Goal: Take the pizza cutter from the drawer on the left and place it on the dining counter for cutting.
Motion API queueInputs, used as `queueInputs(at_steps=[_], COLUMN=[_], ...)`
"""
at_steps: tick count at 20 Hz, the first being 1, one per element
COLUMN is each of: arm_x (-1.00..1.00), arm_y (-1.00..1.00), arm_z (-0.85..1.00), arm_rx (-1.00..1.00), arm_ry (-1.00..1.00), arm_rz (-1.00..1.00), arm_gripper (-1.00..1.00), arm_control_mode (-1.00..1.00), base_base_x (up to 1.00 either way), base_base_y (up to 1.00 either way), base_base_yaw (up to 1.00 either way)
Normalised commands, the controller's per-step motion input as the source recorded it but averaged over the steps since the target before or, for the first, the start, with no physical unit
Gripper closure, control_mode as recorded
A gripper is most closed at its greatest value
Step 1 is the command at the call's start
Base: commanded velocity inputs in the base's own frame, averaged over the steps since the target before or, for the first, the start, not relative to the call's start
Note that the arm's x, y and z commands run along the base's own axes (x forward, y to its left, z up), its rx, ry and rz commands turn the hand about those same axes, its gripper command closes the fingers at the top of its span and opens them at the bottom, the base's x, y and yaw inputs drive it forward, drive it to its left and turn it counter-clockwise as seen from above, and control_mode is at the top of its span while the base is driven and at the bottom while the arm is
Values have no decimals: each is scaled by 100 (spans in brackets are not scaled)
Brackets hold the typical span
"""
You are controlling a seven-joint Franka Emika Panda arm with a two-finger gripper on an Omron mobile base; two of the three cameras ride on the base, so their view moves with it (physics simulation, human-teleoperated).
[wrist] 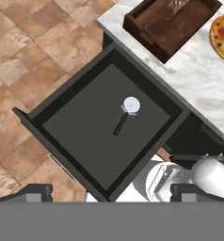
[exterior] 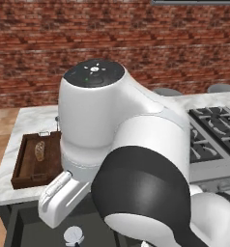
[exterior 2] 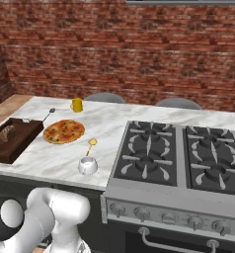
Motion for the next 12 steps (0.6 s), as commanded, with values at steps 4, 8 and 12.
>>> queueInputs(at_steps=[4, 8, 12], arm_x=[10, 0, 0], arm_y=[-20, -22, -13], arm_z=[-14, -18, -16], arm_rx=[6, 0, 1], arm_ry=[0, 5, 9], arm_rz=[-10, -22, -22], arm_gripper=[-100, -100, -100], arm_control_mode=[-100, -100, -100], base_base_x=[0, 0, 0], base_base_y=[0, 0, 0], base_base_yaw=[0, 0, 0])
